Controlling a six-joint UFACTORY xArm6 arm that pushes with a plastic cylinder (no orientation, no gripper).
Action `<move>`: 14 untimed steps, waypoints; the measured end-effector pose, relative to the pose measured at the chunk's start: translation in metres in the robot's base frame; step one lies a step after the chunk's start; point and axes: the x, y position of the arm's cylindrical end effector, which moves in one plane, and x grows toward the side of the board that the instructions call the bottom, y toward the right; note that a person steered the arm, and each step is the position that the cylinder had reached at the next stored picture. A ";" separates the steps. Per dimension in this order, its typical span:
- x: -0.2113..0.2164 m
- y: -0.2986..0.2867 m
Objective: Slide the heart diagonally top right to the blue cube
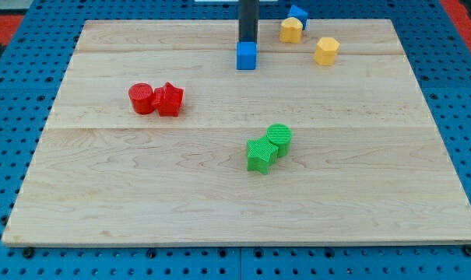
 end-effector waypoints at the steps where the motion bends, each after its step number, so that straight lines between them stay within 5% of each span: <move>1: 0.039 0.011; 2: 0.061 0.020; 4: 0.075 0.188; 5: 0.048 0.256; 7: -0.061 0.233; 9: -0.062 0.208; 11: -0.062 0.090; 13: 0.024 0.011; 14: 0.023 0.004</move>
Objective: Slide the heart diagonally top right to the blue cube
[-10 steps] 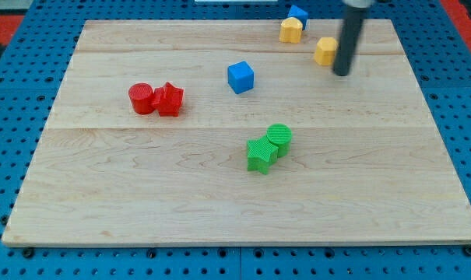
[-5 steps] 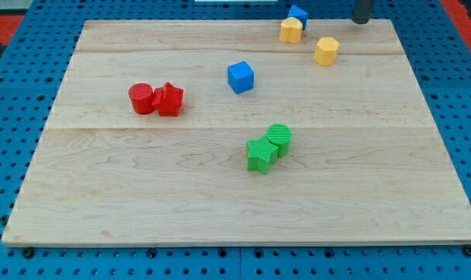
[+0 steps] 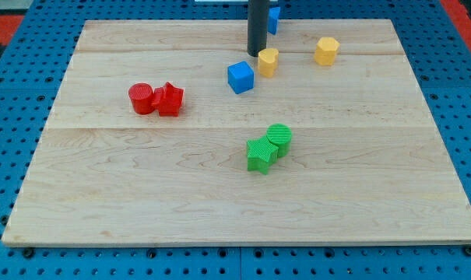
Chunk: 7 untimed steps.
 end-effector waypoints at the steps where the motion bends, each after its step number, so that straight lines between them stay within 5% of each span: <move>1: -0.002 -0.077; 2: -0.049 -0.113; 3: -0.083 -0.091; 4: -0.085 -0.087; 5: -0.082 -0.041; 7: 0.007 0.033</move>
